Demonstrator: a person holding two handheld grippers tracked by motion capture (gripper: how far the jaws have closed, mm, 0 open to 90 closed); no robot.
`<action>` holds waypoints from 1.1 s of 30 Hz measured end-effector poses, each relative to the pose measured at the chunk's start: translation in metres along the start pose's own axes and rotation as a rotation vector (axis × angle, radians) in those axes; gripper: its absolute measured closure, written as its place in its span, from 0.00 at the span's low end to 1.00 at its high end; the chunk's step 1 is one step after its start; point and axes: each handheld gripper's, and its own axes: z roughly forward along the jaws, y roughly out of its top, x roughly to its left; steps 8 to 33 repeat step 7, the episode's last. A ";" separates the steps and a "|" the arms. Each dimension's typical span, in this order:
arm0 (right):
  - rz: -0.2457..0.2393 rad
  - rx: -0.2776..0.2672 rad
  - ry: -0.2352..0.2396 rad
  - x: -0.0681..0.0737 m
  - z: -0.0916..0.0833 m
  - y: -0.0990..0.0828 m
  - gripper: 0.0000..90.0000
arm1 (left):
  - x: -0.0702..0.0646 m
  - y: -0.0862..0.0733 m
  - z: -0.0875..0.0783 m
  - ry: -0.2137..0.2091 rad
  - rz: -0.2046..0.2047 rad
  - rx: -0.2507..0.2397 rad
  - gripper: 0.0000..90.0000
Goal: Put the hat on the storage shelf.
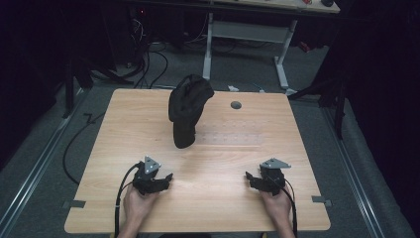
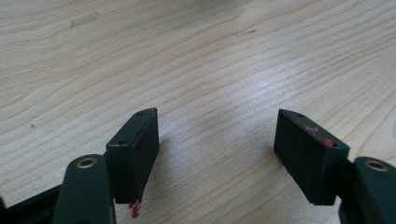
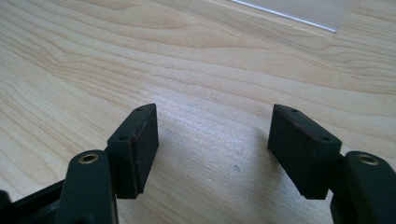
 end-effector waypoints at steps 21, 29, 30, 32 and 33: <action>-0.001 0.001 0.001 0.000 0.000 0.000 0.37 | 0.000 0.000 0.000 0.005 -0.007 0.004 0.31; -0.001 0.001 0.001 0.000 0.000 0.000 0.37 | 0.000 0.000 0.000 0.005 -0.007 0.004 0.31; -0.001 0.001 0.001 0.000 0.000 0.000 0.37 | 0.000 0.000 0.000 0.005 -0.007 0.004 0.31; -0.001 0.001 0.001 0.000 0.000 0.000 0.37 | 0.000 0.000 0.000 0.005 -0.007 0.004 0.31; -0.001 0.001 0.001 0.000 0.000 0.000 0.37 | 0.000 0.000 0.000 0.005 -0.007 0.004 0.31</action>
